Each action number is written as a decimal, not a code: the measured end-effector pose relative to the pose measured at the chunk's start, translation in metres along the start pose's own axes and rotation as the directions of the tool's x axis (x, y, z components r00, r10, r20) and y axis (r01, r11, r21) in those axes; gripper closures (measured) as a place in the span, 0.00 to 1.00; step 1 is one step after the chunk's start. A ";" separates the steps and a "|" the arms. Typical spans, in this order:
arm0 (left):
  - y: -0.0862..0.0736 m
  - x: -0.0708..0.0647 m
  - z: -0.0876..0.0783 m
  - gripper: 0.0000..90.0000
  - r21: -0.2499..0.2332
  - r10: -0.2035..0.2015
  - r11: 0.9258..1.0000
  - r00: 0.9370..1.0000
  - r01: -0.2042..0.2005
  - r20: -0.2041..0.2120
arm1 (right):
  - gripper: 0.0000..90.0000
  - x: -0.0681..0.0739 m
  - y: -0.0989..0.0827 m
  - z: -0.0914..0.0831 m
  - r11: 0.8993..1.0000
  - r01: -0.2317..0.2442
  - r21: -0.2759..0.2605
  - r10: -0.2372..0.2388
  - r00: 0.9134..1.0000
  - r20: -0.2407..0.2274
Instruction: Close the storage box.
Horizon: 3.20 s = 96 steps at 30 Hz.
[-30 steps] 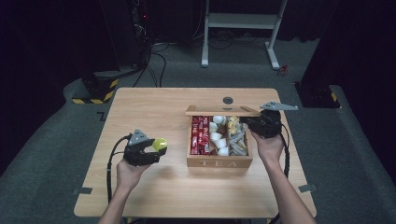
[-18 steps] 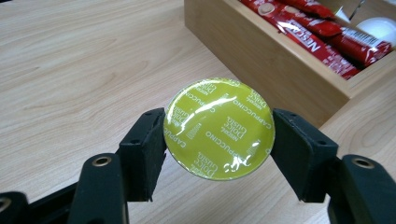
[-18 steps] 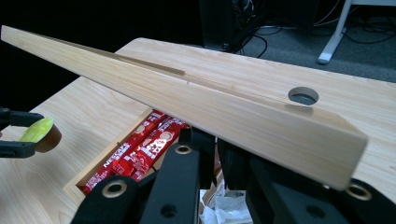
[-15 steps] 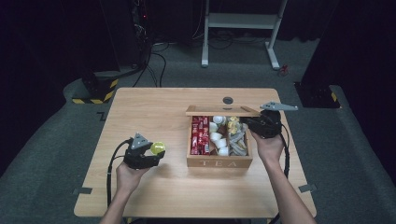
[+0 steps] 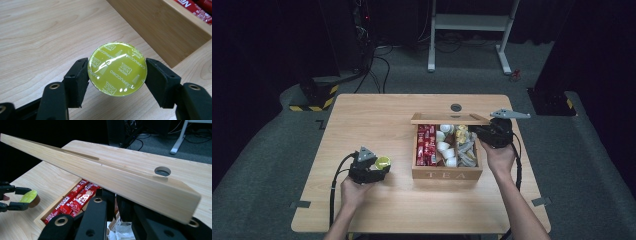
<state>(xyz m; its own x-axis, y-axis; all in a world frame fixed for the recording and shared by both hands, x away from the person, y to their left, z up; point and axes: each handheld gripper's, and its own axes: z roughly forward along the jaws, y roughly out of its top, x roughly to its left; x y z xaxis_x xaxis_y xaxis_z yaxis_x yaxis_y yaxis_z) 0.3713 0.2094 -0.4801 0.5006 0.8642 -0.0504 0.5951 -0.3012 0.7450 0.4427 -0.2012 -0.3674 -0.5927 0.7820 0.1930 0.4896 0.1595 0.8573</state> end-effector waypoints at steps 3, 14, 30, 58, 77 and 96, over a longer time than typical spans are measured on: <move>-0.001 -0.001 0.003 0.42 0.007 0.014 1.000 1.000 -0.014 -0.007 | 0.95 0.000 0.000 0.000 1.000 0.000 0.001 0.000 1.000 -0.001; -0.003 -0.002 0.012 0.42 0.019 0.004 1.000 1.000 -0.004 -0.015 | 0.95 0.000 0.000 0.000 1.000 0.004 0.001 -0.004 1.000 -0.001; -0.004 -0.005 0.020 0.42 0.035 0.016 0.999 0.999 -0.015 -0.034 | 0.95 0.000 0.000 -0.001 1.000 0.010 0.002 -0.010 1.000 0.002; 0.001 -0.003 -0.005 0.31 -0.080 -0.047 0.996 0.999 0.046 -0.003 | 0.95 0.001 0.000 -0.001 1.000 0.009 0.005 -0.009 1.000 0.005; -0.011 0.022 -0.032 0.33 -0.135 -0.122 0.985 0.990 0.112 -0.071 | 0.94 0.002 0.000 -0.002 1.000 0.008 0.003 -0.008 1.000 0.004; -0.049 0.051 -0.034 0.33 -0.076 -0.181 0.982 0.971 0.172 -0.154 | 0.94 0.002 -0.002 -0.002 1.000 0.007 -0.002 -0.007 1.000 -0.002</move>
<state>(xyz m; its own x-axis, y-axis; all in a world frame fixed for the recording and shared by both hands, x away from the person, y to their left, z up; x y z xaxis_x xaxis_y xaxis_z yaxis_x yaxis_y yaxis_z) 0.3463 0.2819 -0.4961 0.2815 0.9561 -0.0818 0.6229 -0.1172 0.7735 0.4389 -0.2010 -0.3681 -0.5973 0.7796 0.1881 0.4843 0.1637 0.8594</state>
